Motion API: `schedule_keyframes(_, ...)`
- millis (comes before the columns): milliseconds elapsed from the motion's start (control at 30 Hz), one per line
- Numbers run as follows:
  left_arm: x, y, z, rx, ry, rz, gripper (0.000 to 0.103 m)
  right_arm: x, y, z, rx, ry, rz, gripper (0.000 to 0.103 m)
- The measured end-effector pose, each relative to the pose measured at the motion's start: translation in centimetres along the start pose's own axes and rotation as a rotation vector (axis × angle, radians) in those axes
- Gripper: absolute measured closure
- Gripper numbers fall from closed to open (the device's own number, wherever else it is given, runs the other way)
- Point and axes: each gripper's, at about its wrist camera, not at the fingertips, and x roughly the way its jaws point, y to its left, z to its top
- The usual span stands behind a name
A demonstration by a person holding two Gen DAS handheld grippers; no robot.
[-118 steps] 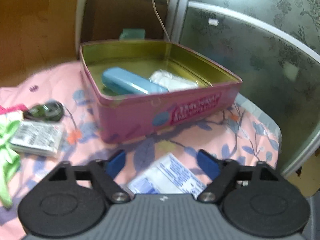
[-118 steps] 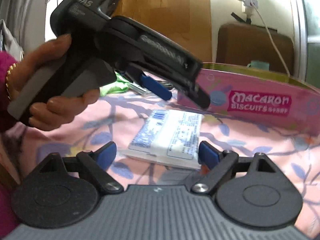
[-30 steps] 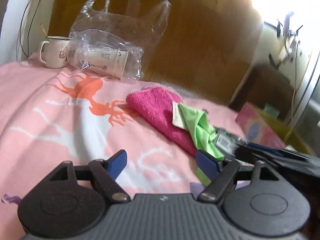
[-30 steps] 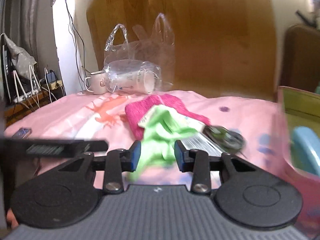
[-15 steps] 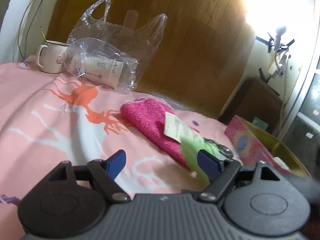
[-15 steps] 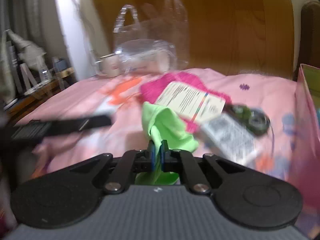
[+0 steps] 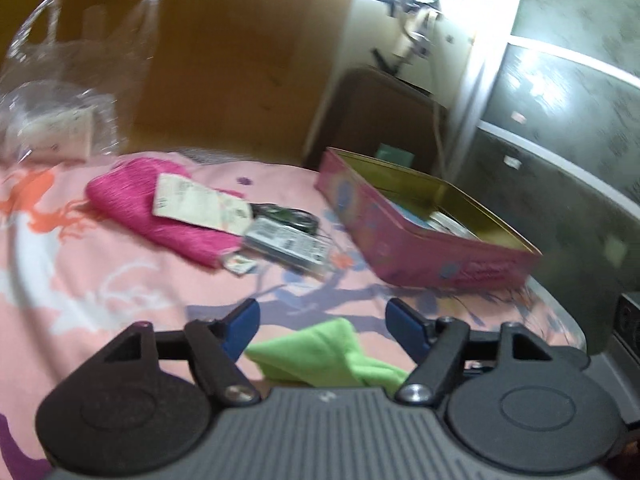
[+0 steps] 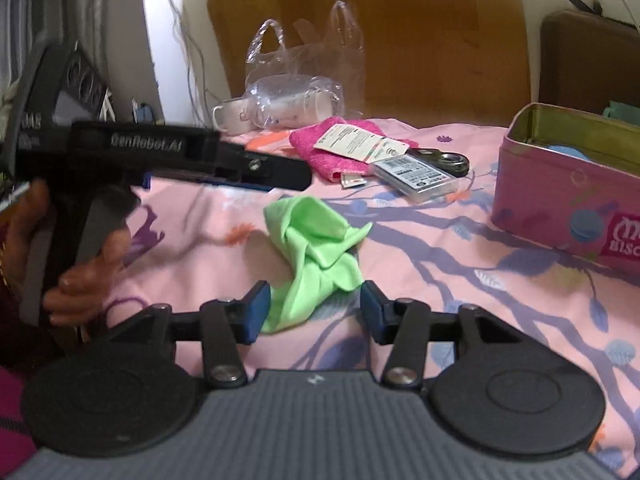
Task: Organize soft objects
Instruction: 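Carry the green cloth into the pink tin and release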
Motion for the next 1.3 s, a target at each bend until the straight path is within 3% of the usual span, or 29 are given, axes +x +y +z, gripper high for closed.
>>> schedule_keyframes(200, 0.8, -1.6, -0.4, 0.062, 0.068, 0.024, 0.061, 0.9, 0.9, -0.5, -0.049, -0.028, -0.016, 0.054)
schedule_keyframes(267, 1.9, -1.4, -0.8, 0.049, 0.133, 0.025, 0.063, 1.0, 1.3, -0.8, -0.087, -0.046, -0.057, 0.082)
schedule_keyframes(333, 2.4, -1.3, -1.4, 0.029, 0.157, 0.011, 0.063, 0.7, 0.8, -0.8, -0.077, -0.056, -0.060, 0.089)
schedule_keyframes(600, 5.6, -4.9, -0.7, 0.039, 0.235, -0.128, 0.063, -2.9, -2.8, -2.2, 0.026, -0.105, -0.197, 0.090)
schedule_keyframes(767, 8.6, -8.4, 0.2, 0.047, 0.293, -0.260, 0.063, -6.4, -5.0, -2.7, 0.105, -0.167, -0.271, 0.091)
schedule_keyframes(867, 9.6, -11.3, 1.7, 0.091, 0.286, -0.345, 0.061, -8.2, -6.0, -1.8, 0.086, -0.247, -0.329, 0.091)
schedule_keyframes(1067, 10.9, -16.6, 6.4, 0.222, 0.175, -0.374, 0.061, -9.6, -9.1, 1.5, 0.019, -0.392, -0.463, 0.091)
schedule_keyframes(1167, 12.4, -18.4, 8.4, 0.257, 0.116, -0.363, 0.054, -8.8, -11.4, 2.9, 0.025, -0.426, -0.507, 0.091)
schedule_keyframes(1300, 15.9, -19.4, 10.4, 0.240, 0.104, -0.314, 0.029, -6.5, -14.5, 4.1, 0.061, -0.423, -0.572, 0.090)
